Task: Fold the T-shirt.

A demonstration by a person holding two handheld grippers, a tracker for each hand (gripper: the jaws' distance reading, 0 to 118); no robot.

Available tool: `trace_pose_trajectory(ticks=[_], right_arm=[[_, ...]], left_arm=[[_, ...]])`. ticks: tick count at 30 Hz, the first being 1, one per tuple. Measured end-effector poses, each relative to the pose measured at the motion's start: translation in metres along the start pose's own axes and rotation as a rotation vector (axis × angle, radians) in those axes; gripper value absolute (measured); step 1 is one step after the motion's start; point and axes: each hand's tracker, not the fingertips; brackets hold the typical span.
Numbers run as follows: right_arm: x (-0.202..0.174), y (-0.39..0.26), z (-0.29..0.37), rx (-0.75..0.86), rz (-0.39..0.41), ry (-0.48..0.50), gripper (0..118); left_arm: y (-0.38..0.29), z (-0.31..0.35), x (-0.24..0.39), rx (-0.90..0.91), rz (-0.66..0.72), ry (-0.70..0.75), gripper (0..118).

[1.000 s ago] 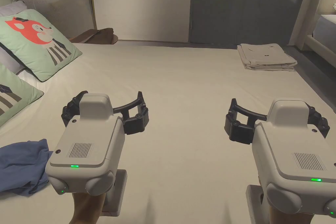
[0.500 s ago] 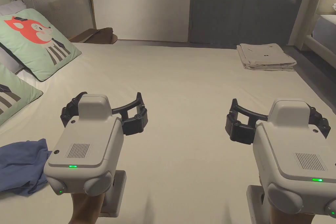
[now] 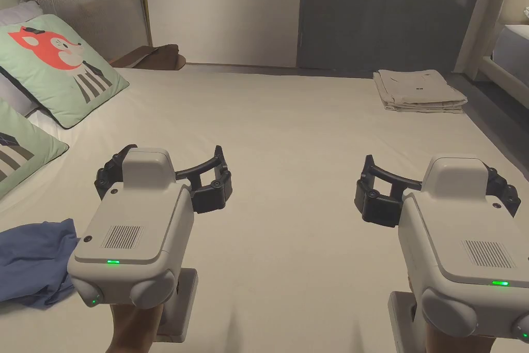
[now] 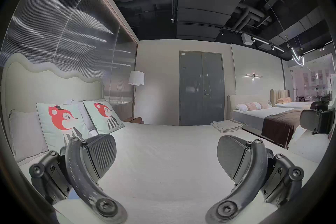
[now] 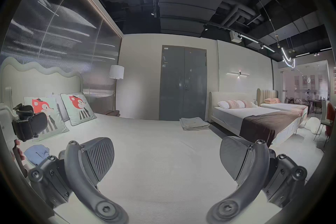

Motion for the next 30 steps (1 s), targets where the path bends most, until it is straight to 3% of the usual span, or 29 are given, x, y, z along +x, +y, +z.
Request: trace_pose_trajectory(ticks=[30], right_arm=[[0.001,0.0001,-0.0009,-0.022,-0.016,-0.016,114]], left_arm=[[0.0003,0.001,-0.0013,0.0,-0.002,-0.009,111]])
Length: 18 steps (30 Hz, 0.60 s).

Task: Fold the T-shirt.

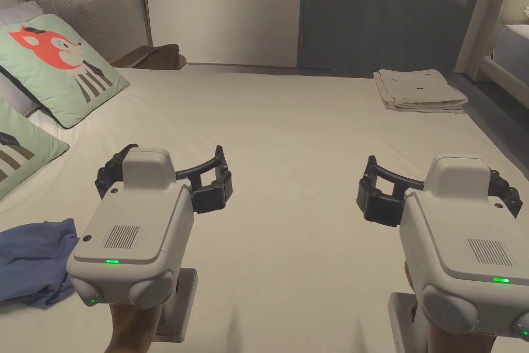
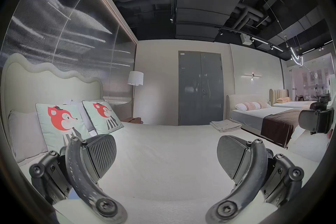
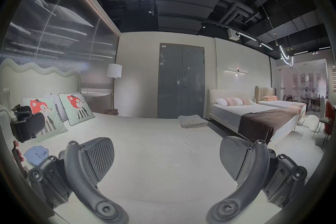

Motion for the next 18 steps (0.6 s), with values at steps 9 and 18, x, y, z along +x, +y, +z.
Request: trace_pose_trajectory(ticks=[9,18], right_arm=[[0.002,-0.002,-0.01,-0.038,0.004,-0.013,114],[0.001,0.013,-0.019,-0.265,-0.083,-0.072,114]], left_arm=[[0.0,-0.001,0.0,-0.001,-0.003,0.001,111],[0.0,-0.001,0.0,-0.004,-0.004,-0.001,111]])
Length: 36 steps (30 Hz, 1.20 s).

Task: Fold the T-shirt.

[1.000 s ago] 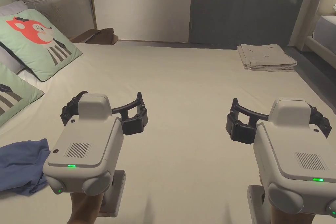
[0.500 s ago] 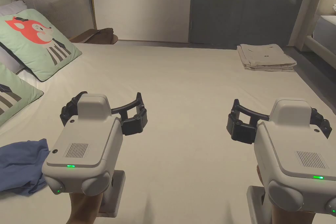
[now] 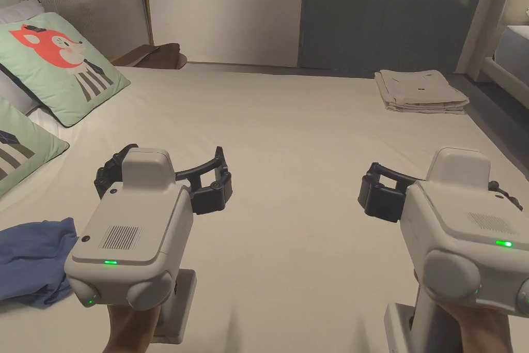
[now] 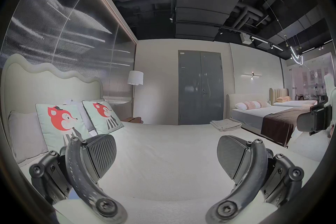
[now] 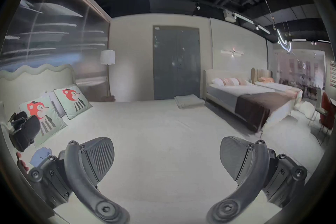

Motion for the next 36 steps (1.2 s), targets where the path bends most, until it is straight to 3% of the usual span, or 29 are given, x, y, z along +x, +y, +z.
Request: trace_pose_trajectory(ticks=[4,8,20,29,36], right_arm=[[0.003,0.015,-0.002,-0.161,-0.106,-0.063,114],[0.01,0.025,-0.001,-0.216,-0.166,-0.028,114],[0.001,0.026,0.009,-0.149,-0.099,-0.009,114],[-0.003,0.022,0.01,-0.093,-0.007,-0.028,114],[0.001,0.019,0.005,-0.088,-0.02,-0.027,114]], left_arm=[[0.001,-0.001,-0.001,0.005,0.005,-0.002,111],[0.001,-0.002,-0.001,0.007,0.006,-0.001,111],[0.001,-0.004,-0.002,0.006,0.002,-0.004,111],[0.001,-0.004,-0.003,0.005,-0.001,-0.001,111],[0.0,-0.003,-0.002,0.004,-0.007,-0.001,111]])
